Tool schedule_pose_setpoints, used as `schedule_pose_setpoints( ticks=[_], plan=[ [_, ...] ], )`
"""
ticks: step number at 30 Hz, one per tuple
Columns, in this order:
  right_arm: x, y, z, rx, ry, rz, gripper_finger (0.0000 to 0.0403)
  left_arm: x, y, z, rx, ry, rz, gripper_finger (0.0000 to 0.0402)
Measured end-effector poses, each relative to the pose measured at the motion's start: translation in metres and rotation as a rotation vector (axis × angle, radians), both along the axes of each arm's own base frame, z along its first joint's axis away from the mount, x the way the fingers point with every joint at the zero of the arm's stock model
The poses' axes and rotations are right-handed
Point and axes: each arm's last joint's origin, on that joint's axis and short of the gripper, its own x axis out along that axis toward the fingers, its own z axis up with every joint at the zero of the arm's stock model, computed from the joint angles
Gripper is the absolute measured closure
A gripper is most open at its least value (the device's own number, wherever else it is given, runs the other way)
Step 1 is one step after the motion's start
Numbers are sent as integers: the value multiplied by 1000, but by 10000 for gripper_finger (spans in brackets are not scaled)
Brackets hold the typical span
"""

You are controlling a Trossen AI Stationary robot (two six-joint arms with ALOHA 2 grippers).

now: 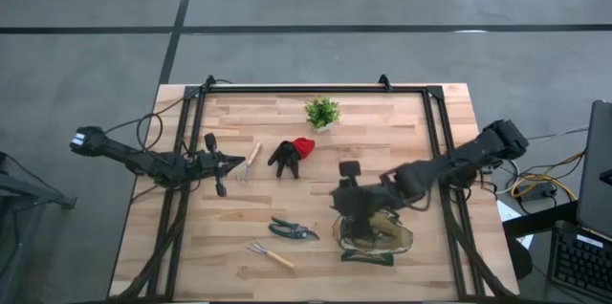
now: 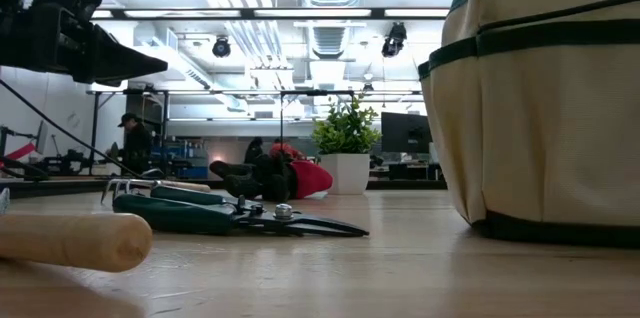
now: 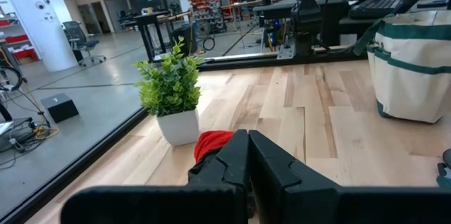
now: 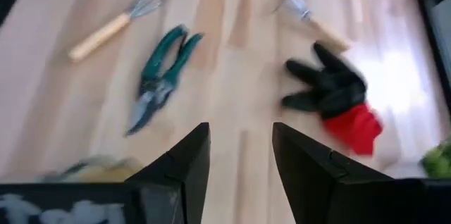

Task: Pick & Place Garden tools in Gardening bag
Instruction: Put the black red gloves into the gardening bag

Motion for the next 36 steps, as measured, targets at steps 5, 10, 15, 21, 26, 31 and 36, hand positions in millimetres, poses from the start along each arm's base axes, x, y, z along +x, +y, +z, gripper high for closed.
schedule_pose_setpoints(
  ticks=[5, 10, 15, 21, 26, 31, 36],
  plan=[
    [22, -25, -12, -72, -3, -9, 263, 0, 0, 0, 1, 2, 1, 390],
    [47, -50, -32, -130, 3, -30, 262, 0, 0, -1, 3, 10, 0, 390],
    [67, -79, -49, -162, 45, -82, 254, 0, 0, -1, 4, 11, 1, 390],
    [91, -113, -73, -185, 106, -148, 245, 1, 0, -1, 4, 11, 0, 390],
    [109, -135, -92, -185, 145, -197, 236, 1, 0, -1, 4, 11, 1, 390],
    [124, -152, -108, -184, 193, -233, 228, 1, 0, -1, 4, 11, 0, 390],
    [133, -170, -127, -181, 264, -272, 225, 1, 0, -1, 3, 10, 1, 390]
  ],
)
